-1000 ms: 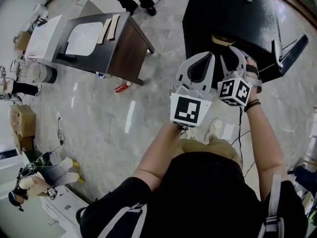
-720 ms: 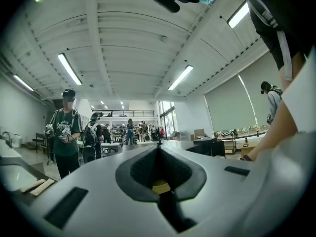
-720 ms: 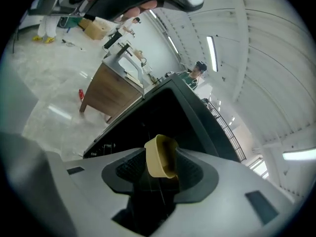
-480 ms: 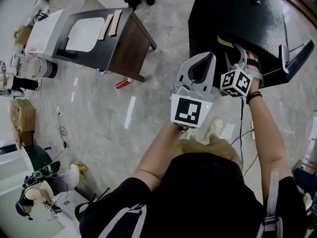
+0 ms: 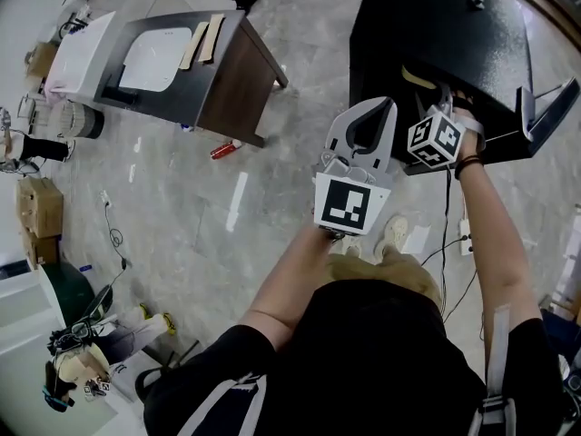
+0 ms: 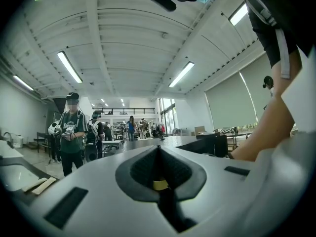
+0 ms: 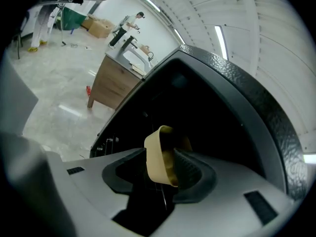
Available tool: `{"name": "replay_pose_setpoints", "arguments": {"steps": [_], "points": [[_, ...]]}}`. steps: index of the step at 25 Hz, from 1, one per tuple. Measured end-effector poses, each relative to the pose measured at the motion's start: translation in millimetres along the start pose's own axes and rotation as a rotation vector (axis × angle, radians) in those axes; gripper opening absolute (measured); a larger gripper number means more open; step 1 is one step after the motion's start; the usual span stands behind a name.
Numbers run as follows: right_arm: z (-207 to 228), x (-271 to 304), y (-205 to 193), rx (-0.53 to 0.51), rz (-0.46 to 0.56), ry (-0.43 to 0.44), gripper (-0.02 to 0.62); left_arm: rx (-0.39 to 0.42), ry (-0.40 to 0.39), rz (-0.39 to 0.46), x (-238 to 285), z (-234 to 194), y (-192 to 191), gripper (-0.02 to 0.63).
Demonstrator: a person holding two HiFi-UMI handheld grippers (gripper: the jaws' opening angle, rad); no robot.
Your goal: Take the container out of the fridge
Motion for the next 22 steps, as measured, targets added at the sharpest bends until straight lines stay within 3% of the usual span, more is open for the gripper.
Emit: {"name": "replay_pose_setpoints", "arguments": {"steps": [10,11,14,22], "points": [[0,17,-6,-0.018,-0.028,0.054,0.188,-0.003,-0.025,0.011,5,1,-3,0.023],[0,17,-5,-0.023,-0.027,0.057,0.179,-0.004,-0.024,0.01,5,0,-3,0.023],[1,15,-4,-0.026,-0.011,0.088,0.058,-0.009,-0.023,0.004,5,1,-5,0.023],[-5,13,0,-0.018,0.036,0.178,0.046,-0.012,-0.018,0.004,7,-2,-6,0.023]]}}
Point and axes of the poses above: the fingertips, and each gripper's own axes: x forward along the fingers, z to its right, y out of its top, the point moved 7 cm from there along -x, backward along the fingers, and after that the axes turned 8 degrees about y, right-handed, at the moved point
